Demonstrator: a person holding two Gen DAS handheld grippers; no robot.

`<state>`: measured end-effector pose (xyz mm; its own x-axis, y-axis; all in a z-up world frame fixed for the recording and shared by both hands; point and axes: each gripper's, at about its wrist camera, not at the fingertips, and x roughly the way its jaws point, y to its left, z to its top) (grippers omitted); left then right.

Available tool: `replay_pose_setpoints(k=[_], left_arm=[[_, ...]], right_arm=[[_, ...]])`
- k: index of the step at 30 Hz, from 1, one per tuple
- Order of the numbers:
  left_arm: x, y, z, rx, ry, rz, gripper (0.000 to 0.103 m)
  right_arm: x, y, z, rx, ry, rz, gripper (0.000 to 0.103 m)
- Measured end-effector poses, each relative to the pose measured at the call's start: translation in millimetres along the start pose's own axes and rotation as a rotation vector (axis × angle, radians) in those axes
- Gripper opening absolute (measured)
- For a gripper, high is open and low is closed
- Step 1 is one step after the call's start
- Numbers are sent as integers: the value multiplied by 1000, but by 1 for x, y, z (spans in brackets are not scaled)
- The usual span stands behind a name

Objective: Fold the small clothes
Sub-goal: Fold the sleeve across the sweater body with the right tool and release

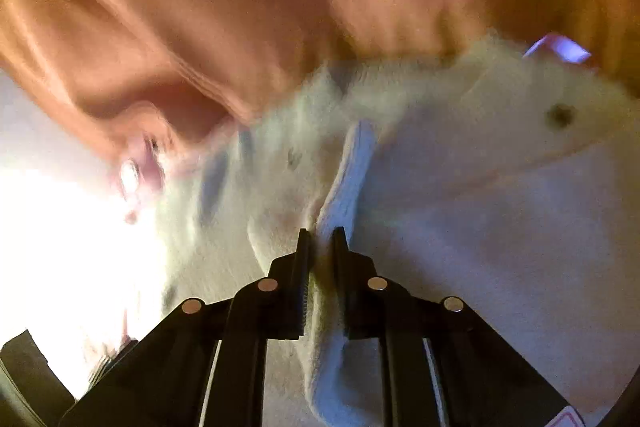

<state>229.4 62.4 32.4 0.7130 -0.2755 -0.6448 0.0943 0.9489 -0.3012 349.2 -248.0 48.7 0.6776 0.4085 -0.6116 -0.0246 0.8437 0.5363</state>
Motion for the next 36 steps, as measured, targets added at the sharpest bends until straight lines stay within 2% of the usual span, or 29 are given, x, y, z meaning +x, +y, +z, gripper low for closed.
replay_pose_setpoints(k=[2,4,6,7,9,10,13,14,15,16,19,22,23,24,25,28,30,31,34,35,36], left_arm=[[-2,4,0,-28,-2,-6,98],[-6,7,3,-47,-16,-13,98],[-8,8,4,-61,-29,-16,98],[-8,8,5,-67,-31,-17,98],[-8,7,5,-73,-32,-19,98],[-8,7,5,-72,-33,-16,98],[-6,6,4,-60,-32,-4,98],[-5,7,4,-56,-31,-4,98],[-4,9,4,-52,-28,-3,98],[-2,10,4,-50,-22,-3,98],[4,18,7,-75,2,-11,98],[10,27,10,-146,42,-64,98],[11,28,9,-166,47,-74,98],[9,28,8,-192,46,-82,98],[8,28,8,-200,39,-85,98],[2,17,6,-170,18,-84,98],[1,8,4,-125,11,-67,98],[1,3,2,-92,7,-54,98],[4,-6,0,-24,9,-33,98],[4,-6,0,-14,10,-32,98],[4,-6,0,-13,11,-35,98]], right_arm=[[-55,-2,15,-8,-161,-33,10],[-124,5,33,-17,-366,-85,10],[-156,25,45,-55,-464,-104,8],[-156,42,52,-97,-459,-103,8],[-127,81,55,-202,-386,-51,8],[-103,99,53,-257,-314,-27,8],[-6,135,23,-344,-17,64,9],[31,139,3,-353,104,64,10],[42,138,-8,-359,136,44,10],[46,134,-18,-362,142,37,10],[12,102,-25,-326,94,4,12],[-46,42,-16,-230,-12,-93,39],[-63,22,-13,-191,-45,-155,51],[-70,10,-9,-175,-50,-194,52],[-73,-2,-6,-164,-40,-224,52],[-57,-11,-4,-211,3,-231,57],[-40,-5,-15,-295,58,-239,58],[-30,-5,-23,-339,113,-232,58],[8,2,-43,-398,221,-236,58],[21,2,-48,-403,243,-260,57],[30,2,-50,-396,256,-272,51]])
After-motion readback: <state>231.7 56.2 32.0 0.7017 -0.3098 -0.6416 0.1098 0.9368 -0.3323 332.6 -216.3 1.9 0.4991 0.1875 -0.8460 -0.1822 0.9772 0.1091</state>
